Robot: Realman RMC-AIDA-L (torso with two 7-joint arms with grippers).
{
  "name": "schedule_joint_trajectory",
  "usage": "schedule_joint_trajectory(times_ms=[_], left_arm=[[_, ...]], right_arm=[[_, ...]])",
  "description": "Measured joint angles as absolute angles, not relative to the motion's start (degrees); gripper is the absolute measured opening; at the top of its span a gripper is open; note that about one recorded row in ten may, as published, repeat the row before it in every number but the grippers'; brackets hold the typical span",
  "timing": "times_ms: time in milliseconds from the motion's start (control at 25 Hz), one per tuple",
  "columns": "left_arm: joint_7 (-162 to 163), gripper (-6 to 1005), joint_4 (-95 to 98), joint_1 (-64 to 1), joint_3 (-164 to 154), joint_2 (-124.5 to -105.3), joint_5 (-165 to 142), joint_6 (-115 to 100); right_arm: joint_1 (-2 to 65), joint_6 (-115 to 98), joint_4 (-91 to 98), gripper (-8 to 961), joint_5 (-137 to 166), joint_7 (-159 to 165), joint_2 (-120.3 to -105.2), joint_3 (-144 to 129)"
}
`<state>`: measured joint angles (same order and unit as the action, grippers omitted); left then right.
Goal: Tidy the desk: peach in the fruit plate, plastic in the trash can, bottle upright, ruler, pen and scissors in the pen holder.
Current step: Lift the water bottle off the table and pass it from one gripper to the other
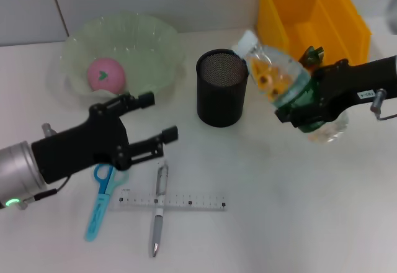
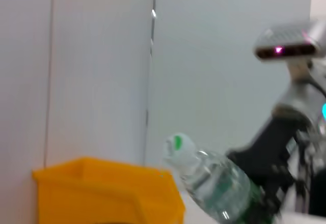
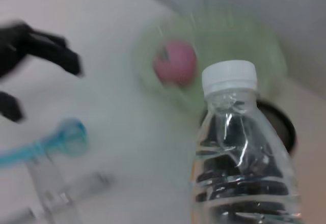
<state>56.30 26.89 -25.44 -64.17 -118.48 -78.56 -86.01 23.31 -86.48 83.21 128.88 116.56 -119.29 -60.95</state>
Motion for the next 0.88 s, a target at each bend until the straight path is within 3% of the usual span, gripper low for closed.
schedule_joint_trajectory(times_ms=[240,880], left_arm=[[56.55,798,26.05,-24.68,-64.16,-118.52,-71.7,-90.12],[59.09,797,21.11,-26.44,-64.59,-118.85,-65.34,-94.16]], right_arm=[[19.02,-81.29,69.18,775,107.51,94.32,-119.24,-58.71],[22.61,-84.5,40.89,777,89.21,62.67,-119.26,-57.41]])
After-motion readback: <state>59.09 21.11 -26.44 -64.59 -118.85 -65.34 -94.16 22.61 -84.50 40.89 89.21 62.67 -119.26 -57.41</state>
